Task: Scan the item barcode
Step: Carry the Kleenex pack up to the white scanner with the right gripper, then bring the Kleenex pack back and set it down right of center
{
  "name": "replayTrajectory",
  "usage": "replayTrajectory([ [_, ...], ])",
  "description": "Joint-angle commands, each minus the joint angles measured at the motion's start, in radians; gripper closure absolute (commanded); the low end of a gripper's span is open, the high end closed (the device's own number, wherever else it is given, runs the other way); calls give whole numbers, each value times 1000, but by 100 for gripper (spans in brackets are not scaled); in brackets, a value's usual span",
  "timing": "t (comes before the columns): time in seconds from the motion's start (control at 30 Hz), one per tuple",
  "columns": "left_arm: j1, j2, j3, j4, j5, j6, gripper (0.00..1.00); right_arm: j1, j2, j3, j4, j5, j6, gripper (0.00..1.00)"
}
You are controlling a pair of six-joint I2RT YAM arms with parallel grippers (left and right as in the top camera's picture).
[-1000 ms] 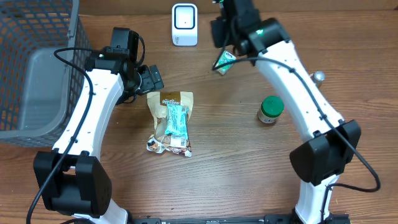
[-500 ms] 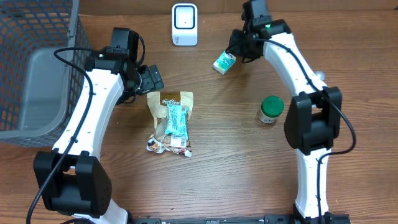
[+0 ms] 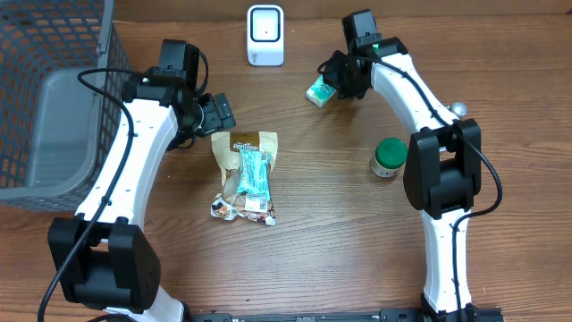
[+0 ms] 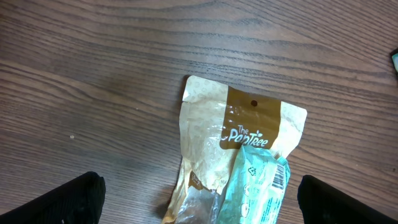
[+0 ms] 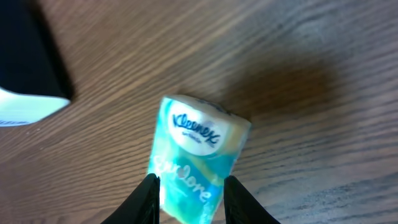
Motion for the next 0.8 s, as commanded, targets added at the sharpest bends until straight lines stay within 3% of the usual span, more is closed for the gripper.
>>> replayTrajectory([
  [0.0,-6,2,15,1,0,11,0,6,5,-57,29,7,41,69],
  [0.1,-6,2,15,1,0,11,0,6,5,-111,101,6,41,65],
  [0.3,-6,2,15,1,0,11,0,6,5,-172,188,5,41,65],
  [0.33,-6,2,15,1,0,11,0,6,5,-171,188,4,41,87],
  [0.37,-6,2,15,1,0,11,0,6,4,-168,190,-5,41,96],
  [0.6,-6,2,15,1,0,11,0,-3,-24,2,166,-93,-48,96],
  [0.77,-6,2,15,1,0,11,0,58,-28,203,140,48,-197,96],
])
